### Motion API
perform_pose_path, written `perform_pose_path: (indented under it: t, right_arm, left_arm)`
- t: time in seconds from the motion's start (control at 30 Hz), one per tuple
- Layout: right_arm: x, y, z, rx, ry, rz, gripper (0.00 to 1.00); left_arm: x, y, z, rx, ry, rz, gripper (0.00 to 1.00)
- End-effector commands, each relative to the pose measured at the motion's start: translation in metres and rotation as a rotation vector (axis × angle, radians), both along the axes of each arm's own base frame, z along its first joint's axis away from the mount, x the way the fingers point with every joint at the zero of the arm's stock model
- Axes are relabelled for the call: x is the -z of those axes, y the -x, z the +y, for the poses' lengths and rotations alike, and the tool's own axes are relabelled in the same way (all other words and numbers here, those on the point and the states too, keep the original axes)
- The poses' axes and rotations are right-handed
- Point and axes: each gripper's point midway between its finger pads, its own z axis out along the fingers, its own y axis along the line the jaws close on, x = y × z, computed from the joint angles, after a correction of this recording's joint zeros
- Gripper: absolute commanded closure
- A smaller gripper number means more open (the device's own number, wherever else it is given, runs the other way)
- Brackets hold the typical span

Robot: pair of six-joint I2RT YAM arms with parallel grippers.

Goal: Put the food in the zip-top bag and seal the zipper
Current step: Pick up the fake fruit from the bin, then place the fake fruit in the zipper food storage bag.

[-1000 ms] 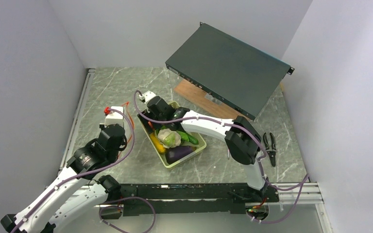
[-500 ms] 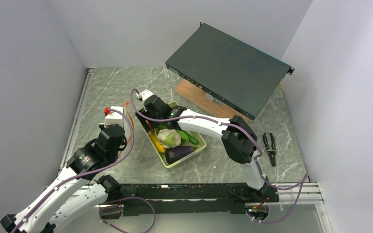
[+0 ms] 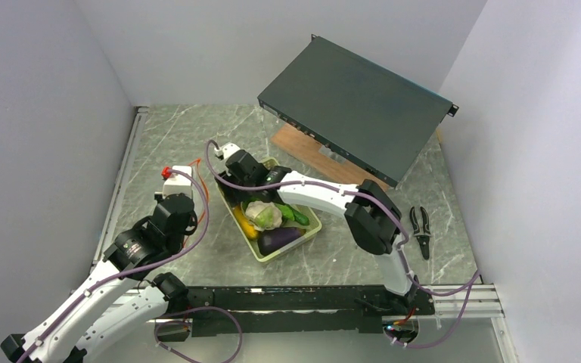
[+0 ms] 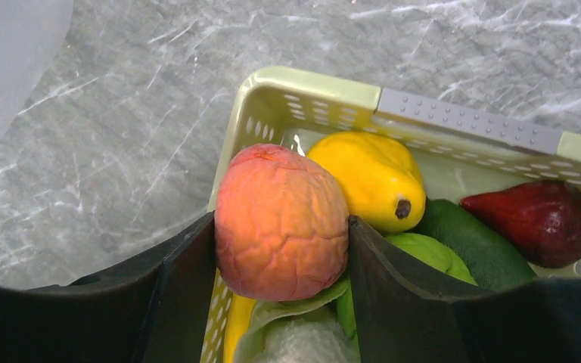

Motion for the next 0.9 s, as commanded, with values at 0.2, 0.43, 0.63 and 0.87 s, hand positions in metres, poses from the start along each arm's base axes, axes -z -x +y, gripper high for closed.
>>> perform_pose_path:
  t: [0.2,0.43,0.63,0.87]
  right_arm:
    - [-0.073,0.016,-0.036,0.034,-0.202,0.017,0.96]
    - [-0.094,0.036,-0.06,0.02,-0.271,0.031,1.0]
    - [-0.132,0.063,-0.056,-0.055,-0.437,0.077,1.0]
    - [-0.197,0.104,-0.023,-0.275,-0.654,-0.014,1.0]
  left_arm:
    - [-0.005,0.0,0.001,-0.005,0.015,-0.016,1.0]
    - [-0.005,0.0,-0.003,0.024,0.027,-0.022,1.0]
    - [-0.004,0.0,-0.007,0.047,0.026,-0.014,1.0]
    - [-0.004,0.0,-0.01,0.061,0.031,-0.013,1.0]
